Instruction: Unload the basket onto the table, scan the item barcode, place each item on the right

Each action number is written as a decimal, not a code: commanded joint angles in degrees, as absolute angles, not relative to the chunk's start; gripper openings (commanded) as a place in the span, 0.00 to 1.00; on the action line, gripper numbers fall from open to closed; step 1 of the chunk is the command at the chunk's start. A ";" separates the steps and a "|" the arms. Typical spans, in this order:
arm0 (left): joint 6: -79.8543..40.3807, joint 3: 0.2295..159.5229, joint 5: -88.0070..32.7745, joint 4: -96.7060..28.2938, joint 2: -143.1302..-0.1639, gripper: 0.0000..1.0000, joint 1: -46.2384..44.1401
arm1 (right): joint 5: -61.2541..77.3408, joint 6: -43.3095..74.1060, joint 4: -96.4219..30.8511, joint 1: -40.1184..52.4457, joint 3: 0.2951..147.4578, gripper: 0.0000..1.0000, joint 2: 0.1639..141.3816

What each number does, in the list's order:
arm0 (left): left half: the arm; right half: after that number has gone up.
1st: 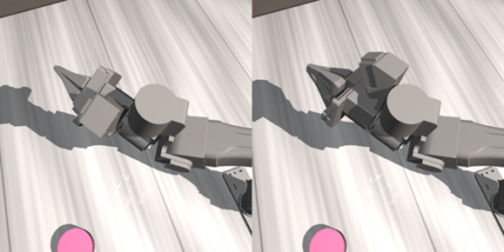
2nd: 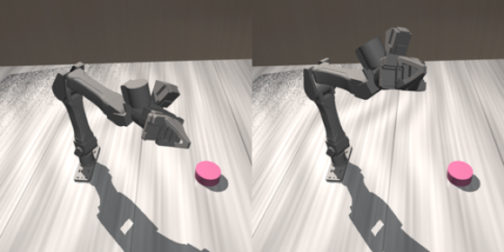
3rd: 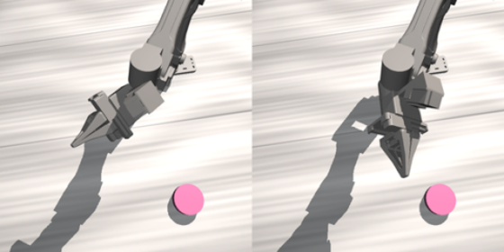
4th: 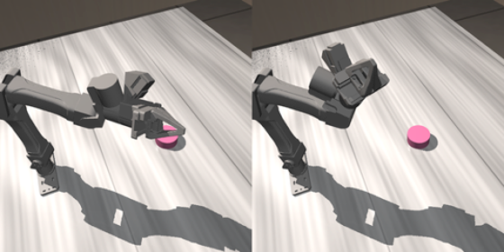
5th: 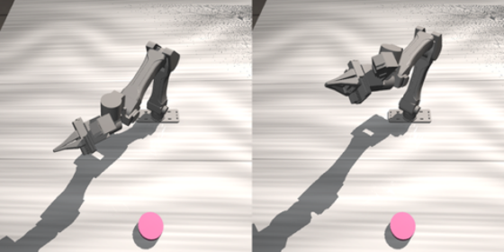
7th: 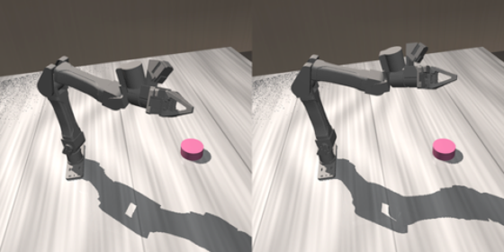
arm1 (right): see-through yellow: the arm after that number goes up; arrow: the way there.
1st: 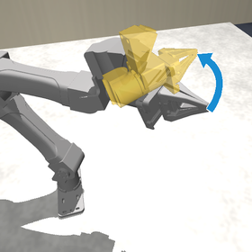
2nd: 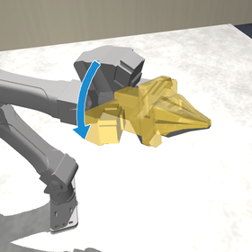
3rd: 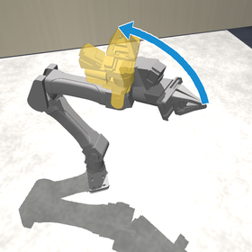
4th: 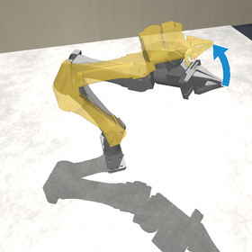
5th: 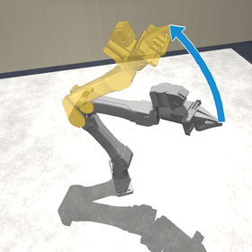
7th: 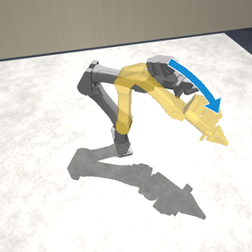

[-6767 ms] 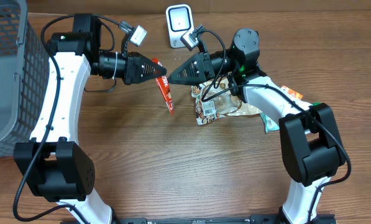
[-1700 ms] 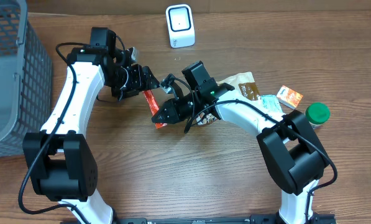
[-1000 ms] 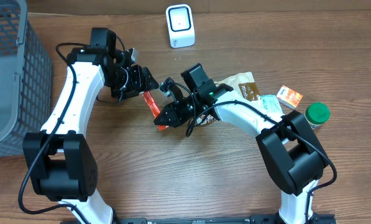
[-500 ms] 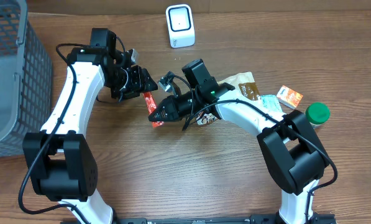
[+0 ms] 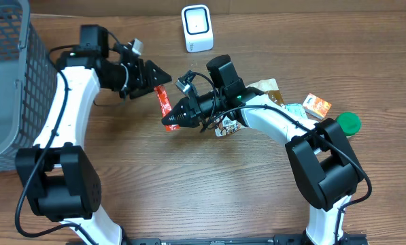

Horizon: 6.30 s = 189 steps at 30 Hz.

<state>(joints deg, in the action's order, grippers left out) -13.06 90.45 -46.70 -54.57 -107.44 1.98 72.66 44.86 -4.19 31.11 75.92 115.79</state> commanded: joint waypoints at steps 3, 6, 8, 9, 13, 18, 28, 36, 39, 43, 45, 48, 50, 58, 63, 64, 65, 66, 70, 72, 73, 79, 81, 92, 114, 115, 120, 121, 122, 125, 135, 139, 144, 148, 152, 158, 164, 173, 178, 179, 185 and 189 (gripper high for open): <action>-11.57 91.77 -52.45 -53.28 -107.57 0.54 2.98 | 72.97 47.79 -3.44 30.87 76.14 0.04 115.44; -11.55 91.74 -52.49 -53.32 -107.57 0.46 2.87 | 72.99 47.81 -3.01 30.87 76.14 0.04 115.44; -11.55 91.74 -51.83 -53.87 -107.55 0.38 2.57 | 72.99 48.01 -1.91 30.87 76.14 0.04 115.44; -11.57 91.74 -51.51 -54.15 -107.55 0.35 2.48 | 72.97 48.03 -1.67 30.87 76.14 0.04 115.44; -11.55 91.74 -50.61 -55.53 -107.57 0.30 2.50 | 72.73 48.25 -1.34 30.87 76.14 0.04 115.44; -11.55 91.74 -50.61 -55.44 -107.55 0.22 2.48 | 71.00 49.56 -1.34 30.87 76.14 0.04 115.44; -11.57 91.74 -45.91 -54.68 -107.55 0.04 2.61 | 67.64 48.95 -1.52 30.76 76.14 0.13 115.44; -11.11 92.05 -43.90 -52.38 -107.46 0.04 3.42 | 65.41 41.50 -4.10 30.04 76.14 0.81 115.44; -11.14 94.37 -35.38 -52.45 -107.44 0.04 3.42 | 61.95 37.41 -9.50 29.50 76.14 0.86 115.42; -9.47 100.29 -29.58 -53.95 -107.26 0.04 3.36 | 52.34 33.58 -19.38 29.28 76.14 0.86 115.42; -8.19 104.22 -27.00 -54.76 -107.09 0.04 3.22 | 49.45 31.55 -22.96 29.54 76.14 0.86 115.42; -5.06 111.22 -20.88 -56.90 -107.02 0.04 1.93 | 46.39 29.45 -27.83 29.93 76.14 0.86 115.42; -3.16 115.94 -13.96 -58.98 -107.02 0.04 0.27 | 43.88 29.45 -30.63 29.98 76.14 0.87 115.42; 6.31 124.55 14.41 -61.25 -107.04 0.04 -10.98 | 39.55 19.70 -49.17 30.68 76.12 0.61 114.69; 10.50 124.53 18.72 -57.80 -108.27 0.04 -15.88 | 28.18 20.18 -56.69 34.13 76.12 0.59 107.70; 11.57 124.53 19.38 -56.88 -108.49 0.04 -16.38 | 26.52 20.86 -57.69 34.48 76.14 0.59 105.69; 12.21 124.53 20.21 -55.81 -108.75 0.04 -16.80 | 24.27 21.78 -59.11 34.54 76.14 0.59 103.39; 12.71 124.53 20.84 -54.68 -108.90 0.04 -17.02 | 22.02 22.85 -60.47 34.54 76.14 0.60 101.19; 12.82 124.53 21.39 -53.78 -108.97 0.04 -17.30 | 12.40 25.56 -66.65 31.77 76.14 0.64 91.57; 11.16 124.53 20.86 -54.68 -108.97 0.04 -17.30 | 10.11 25.52 -69.25 28.69 76.12 0.65 86.72; 10.11 124.53 19.77 -55.46 -108.97 0.04 -17.41 | 9.28 25.50 -70.13 27.07 76.14 0.66 84.82; 11.38 124.44 13.19 -53.74 -110.59 0.04 -18.09 | -0.47 25.47 -76.16 14.79 76.14 0.74 76.42; 11.79 124.44 15.00 -53.06 -112.12 0.04 -18.90 | -3.27 25.47 -77.36 11.79 76.14 0.95 75.81; 27.18 124.44 24.29 -41.32 -124.64 0.04 -26.26 | -3.57 25.50 -76.16 5.87 76.14 1.00 76.09; 56.58 124.40 28.01 -12.49 -143.15 0.04 -29.56 | -3.57 25.50 -76.18 5.87 76.14 1.00 76.09; 55.42 124.38 26.85 -13.72 -143.15 0.04 -29.54 | -3.57 25.50 -76.18 5.87 76.14 1.00 76.09; 55.27 124.38 27.27 -13.13 -143.15 0.04 -29.17 | -3.57 25.50 -76.18 5.87 76.14 1.00 76.09; 57.56 124.38 28.51 -11.33 -143.15 0.04 -29.17 | -3.57 25.50 -76.18 5.87 76.14 1.00 76.09; 60.23 124.38 29.52 -9.15 -143.15 0.04 -29.17 | -3.57 25.50 -76.18 5.87 76.12 1.00 76.09; 64.90 124.38 31.14 -2.52 -143.15 0.04 -29.28 | -3.57 25.50 -76.18 5.87 76.14 1.00 76.09; 53.25 124.33 20.67 -10.74 -143.15 0.04 -28.82 | -3.57 25.50 -76.18 5.87 76.14 1.00 76.09; 48.99 124.33 19.35 -10.24 -143.15 0.04 -28.82 | -3.57 25.50 -76.18 5.87 76.14 1.00 76.09; 52.73 124.36 24.53 -3.29 -143.11 0.04 -28.86 | -3.57 25.50 -76.18 5.87 76.14 1.00 76.09; 56.93 124.36 25.87 2.52 -143.02 0.04 -29.36 | -3.57 25.50 -76.18 5.87 76.14 1.00 76.09; 56.84 124.36 22.28 0.21 -143.04 0.04 -29.82 | -3.57 25.50 -76.18 5.87 76.12 1.00 76.09; 49.56 124.18 15.86 -7.25 -143.15 0.04 -28.77 | -3.57 25.50 -76.18 5.87 76.14 1.00 76.09; 43.64 124.18 13.30 -7.53 -143.15 0.04 -27.66 | -3.57 25.50 -76.18 5.87 76.14 1.00 76.09; 41.54 124.18 8.38 -8.56 -143.15 0.04 -27.66 | -3.57 25.50 -76.18 5.87 76.14 1.00 76.09; 41.52 124.36 20.05 -4.62 -141.27 0.04 -28.27 | -3.57 25.50 -76.18 5.87 76.12 1.00 76.09; 41.47 124.36 21.54 -5.23 -140.29 0.04 -28.62 | -3.57 25.50 -76.18 5.87 76.14 1.00 76.09; 32.62 124.36 24.80 -16.14 -132.49 0.04 -31.62 | -3.57 25.50 -76.18 5.87 76.14 1.00 76.09; 20.95 124.36 20.23 -31.38 -126.54 0.04 -34.22 | -3.57 25.50 -76.18 5.87 76.14 1.00 76.09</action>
<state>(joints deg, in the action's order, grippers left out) 33.32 123.70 22.41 -25.02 -134.89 -31.35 -3.01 25.30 -76.31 6.02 75.72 76.51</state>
